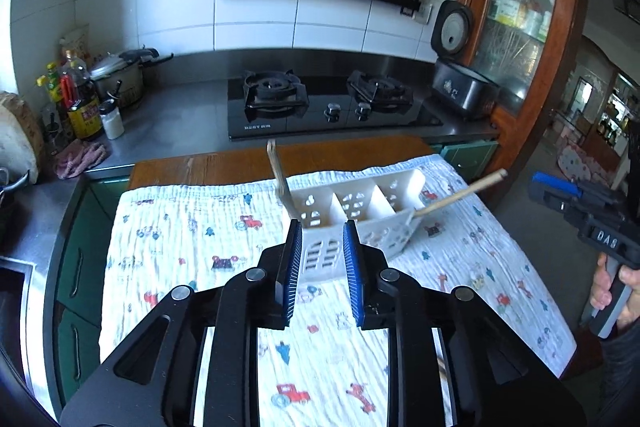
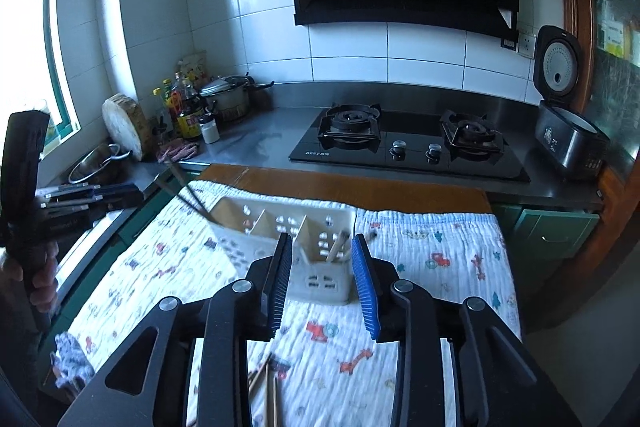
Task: Organize utensils
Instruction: 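Move both open grippers back down toward the remaining chopsticks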
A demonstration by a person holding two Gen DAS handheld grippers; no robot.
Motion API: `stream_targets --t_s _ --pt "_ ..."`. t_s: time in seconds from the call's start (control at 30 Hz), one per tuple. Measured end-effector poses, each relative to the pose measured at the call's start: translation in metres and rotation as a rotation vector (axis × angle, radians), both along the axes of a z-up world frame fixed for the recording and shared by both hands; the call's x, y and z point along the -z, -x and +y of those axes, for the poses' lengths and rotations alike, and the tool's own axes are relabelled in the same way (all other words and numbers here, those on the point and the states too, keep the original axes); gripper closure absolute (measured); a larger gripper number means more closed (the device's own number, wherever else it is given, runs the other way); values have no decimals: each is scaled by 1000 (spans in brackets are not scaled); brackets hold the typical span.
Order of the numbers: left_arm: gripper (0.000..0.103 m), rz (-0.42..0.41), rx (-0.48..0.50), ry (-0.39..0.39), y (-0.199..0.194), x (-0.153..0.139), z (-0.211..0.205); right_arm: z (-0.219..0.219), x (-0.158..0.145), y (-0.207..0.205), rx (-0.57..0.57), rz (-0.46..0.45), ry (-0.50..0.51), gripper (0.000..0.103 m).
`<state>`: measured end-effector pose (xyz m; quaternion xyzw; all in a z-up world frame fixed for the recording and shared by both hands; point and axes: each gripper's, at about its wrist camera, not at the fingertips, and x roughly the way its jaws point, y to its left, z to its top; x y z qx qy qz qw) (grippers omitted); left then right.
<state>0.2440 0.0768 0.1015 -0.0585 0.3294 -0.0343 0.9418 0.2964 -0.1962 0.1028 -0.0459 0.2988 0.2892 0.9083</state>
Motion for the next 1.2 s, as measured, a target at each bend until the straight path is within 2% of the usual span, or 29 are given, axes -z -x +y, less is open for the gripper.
stream_targets --t_s 0.03,0.23,0.43,0.57,0.77,0.87,1.1,1.2 --pt "75 -8 3 7 10 1 -1 -3 3 9 -7 1 -3 71" --pt "66 -32 15 28 64 15 -15 -17 42 65 -48 21 10 71" --pt "66 -26 33 25 113 47 -36 -26 97 122 -53 -2 99 71" --pt "66 -3 33 18 140 74 -50 -39 131 145 -64 55 77 72" --pt "66 38 30 79 169 110 -54 -50 173 169 -57 102 94 79" --pt "66 65 28 75 177 125 -56 -53 187 176 -55 127 88 83" --pt "67 105 38 88 188 147 -57 -54 205 182 -60 161 95 91" --pt "72 127 53 88 191 158 -61 -52 209 182 -60 168 104 93"
